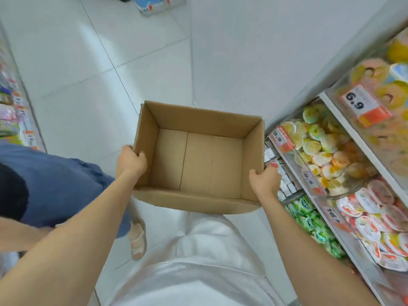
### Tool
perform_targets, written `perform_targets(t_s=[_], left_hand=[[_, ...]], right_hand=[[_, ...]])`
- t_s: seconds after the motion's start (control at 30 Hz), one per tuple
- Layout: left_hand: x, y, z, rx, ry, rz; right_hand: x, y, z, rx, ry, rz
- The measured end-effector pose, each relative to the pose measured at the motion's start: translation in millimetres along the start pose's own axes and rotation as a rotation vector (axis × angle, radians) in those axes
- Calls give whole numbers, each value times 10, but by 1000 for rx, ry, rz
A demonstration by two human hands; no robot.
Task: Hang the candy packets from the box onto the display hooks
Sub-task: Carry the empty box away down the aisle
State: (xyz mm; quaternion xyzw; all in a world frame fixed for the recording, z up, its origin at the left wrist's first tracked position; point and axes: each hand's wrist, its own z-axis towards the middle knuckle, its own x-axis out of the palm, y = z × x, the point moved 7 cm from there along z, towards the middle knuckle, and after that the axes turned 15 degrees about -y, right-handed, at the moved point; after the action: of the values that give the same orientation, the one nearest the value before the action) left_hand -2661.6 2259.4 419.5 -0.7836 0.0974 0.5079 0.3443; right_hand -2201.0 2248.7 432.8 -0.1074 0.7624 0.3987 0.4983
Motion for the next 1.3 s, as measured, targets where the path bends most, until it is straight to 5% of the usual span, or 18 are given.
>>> perform_targets(t_s=[0.4,0.77,1.1,1.3], left_hand=[[217,-1778,2508,237,94,143],[1309,-3266,4044,685,407,368],[2396,-2978,4668,856,520,467],[3657,-2263,5090,745,630,445]], right_hand=[[1113,1529,567,267,-49,65],[2255,2096,87,744,-283,117],[3880,1837,-570,1027,-344,98],[4964,1297,-341,1087,-372,77]])
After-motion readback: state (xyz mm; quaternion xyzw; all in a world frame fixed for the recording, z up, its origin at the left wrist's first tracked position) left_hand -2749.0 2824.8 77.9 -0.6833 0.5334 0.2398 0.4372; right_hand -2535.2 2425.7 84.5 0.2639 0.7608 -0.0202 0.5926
